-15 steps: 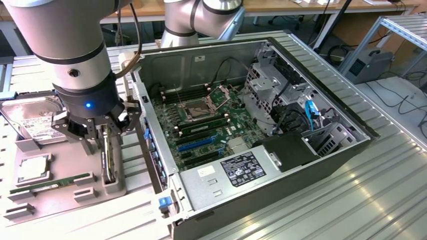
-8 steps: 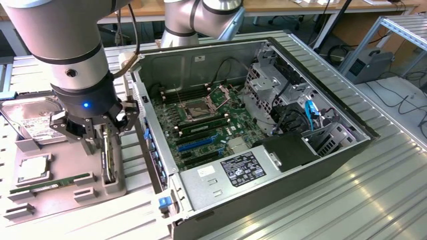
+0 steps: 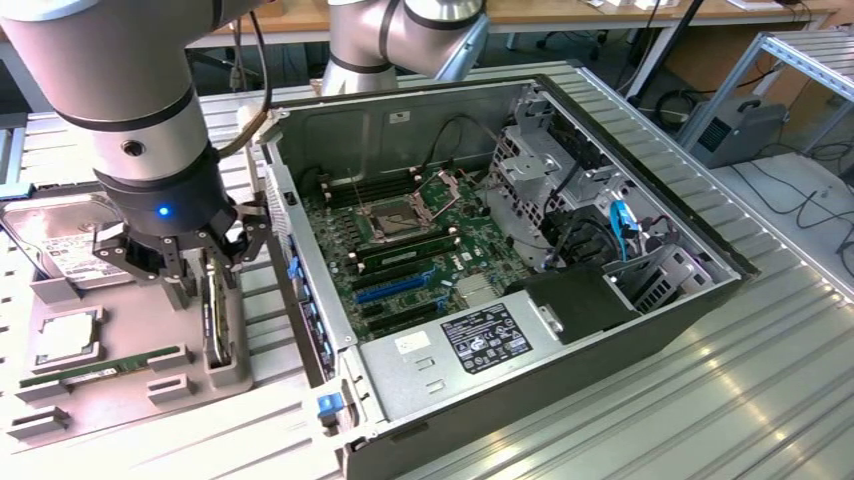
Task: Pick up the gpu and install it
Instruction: 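Pick up the gpu and move the gpu toward the slot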
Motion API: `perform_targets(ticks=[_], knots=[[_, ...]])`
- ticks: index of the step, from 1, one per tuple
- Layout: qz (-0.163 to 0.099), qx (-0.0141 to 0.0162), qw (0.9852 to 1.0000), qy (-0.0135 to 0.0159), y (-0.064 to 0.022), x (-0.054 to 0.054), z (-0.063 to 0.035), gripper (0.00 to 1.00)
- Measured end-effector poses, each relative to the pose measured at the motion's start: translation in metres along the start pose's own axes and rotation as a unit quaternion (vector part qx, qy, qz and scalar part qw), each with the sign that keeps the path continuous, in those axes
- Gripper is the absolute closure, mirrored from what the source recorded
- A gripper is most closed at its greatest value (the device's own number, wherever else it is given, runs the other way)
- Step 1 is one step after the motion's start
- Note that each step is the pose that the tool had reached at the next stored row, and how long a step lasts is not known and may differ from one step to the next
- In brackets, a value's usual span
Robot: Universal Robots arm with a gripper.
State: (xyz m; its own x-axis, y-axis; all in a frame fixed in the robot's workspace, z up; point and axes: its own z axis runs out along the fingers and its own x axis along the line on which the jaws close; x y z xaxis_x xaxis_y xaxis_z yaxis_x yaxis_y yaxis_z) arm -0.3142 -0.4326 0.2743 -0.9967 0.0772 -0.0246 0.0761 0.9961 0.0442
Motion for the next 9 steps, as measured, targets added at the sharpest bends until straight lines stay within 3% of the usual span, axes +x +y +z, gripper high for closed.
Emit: perform_targets(ticks=[9], knots=[[0.001,0.0000,1.0000,0.0000,0.0061,0.0048,0.0109,0.58]])
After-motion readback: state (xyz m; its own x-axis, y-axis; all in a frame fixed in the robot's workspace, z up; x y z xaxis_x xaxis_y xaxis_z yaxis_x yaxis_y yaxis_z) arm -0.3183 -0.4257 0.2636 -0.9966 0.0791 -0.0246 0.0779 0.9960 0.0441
